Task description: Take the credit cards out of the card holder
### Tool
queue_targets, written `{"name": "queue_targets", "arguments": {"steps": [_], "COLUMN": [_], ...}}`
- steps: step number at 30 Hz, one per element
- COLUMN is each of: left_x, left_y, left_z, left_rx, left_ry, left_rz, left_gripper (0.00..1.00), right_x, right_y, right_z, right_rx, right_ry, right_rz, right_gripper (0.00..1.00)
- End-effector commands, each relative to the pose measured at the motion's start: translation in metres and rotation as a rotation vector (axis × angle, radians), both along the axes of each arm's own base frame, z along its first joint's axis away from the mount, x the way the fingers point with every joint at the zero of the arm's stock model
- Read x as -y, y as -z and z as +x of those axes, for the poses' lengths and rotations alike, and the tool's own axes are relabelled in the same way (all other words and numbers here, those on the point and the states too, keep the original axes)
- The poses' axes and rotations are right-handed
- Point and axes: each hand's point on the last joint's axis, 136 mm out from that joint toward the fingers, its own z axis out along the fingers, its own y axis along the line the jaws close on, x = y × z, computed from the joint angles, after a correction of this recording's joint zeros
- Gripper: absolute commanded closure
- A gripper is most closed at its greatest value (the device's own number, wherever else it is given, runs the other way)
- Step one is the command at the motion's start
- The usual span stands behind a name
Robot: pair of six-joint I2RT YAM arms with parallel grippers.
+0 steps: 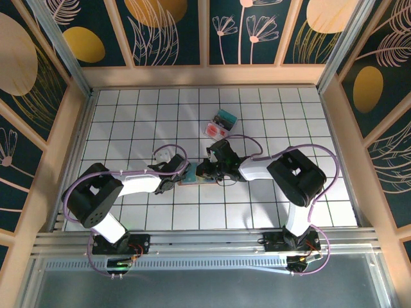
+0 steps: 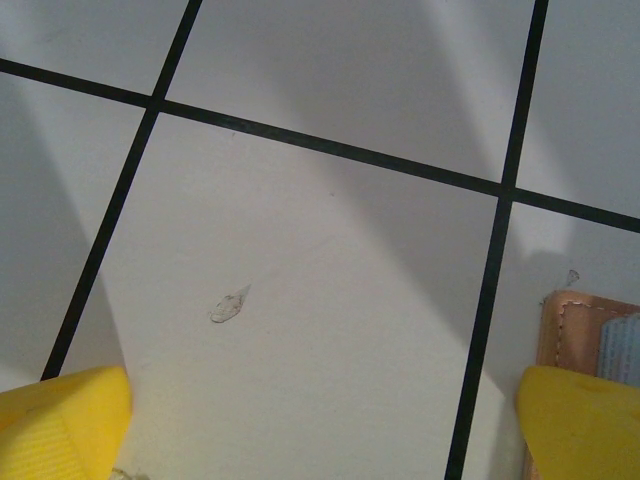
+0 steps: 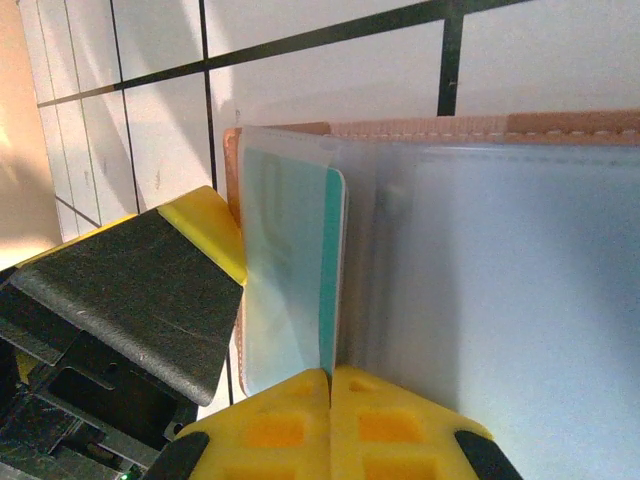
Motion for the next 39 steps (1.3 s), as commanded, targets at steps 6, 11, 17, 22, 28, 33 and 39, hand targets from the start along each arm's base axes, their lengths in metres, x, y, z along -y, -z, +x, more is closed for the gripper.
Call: {"name": "queue_targets", "arguments": {"steps": [6,11,17,22,28,33,39], "left_x": [-0.017,-0.019,-0.018,-0.015,-0.001,0.016,0.037], "left_y": [0.041,0.040,0.039,0.029,-0.001,-0.021,-0.021], "left_z": [-0.039,-0.039,-0.039,-0.034,-0.019,-0.009,-0.002], "left_rx": [-0.207,-0.207,-0.205,-0.186,-0.116,-0.072,-0.067], "left_ry": [0.049,0.045,0.047,0.058,0.089,0.135,0.201], "left_rz": [0.075,0.084,0.082,0.075,0.027,-0.025,-0.010], "left_gripper": [0.01,0.01,0.01,0.01,0.01,0.01,0.01], "right_x": [0.014,0.020,0.025,0.027,0.027,0.028,0.029], "right_y": [-0.007,-0.006,-0.002,0.003,0.010,0.006,0.004], "right_z": [0.007,0.007,0.005,0.004,0.004,0.006,0.006], "right_rx": [0.042,0.042,0.039,0.029,0.014,0.026,0.028], "right_ry": [0.037,0.040,0.037,0.025,0.015,0.016,0.017], "right_rz": [0.003,-0.012,-0.037,-0.068,-0.092,-0.102,-0.110], "right_gripper": [0.97,0.95,0.94,0.94,0.94,0.94,0.94]}}
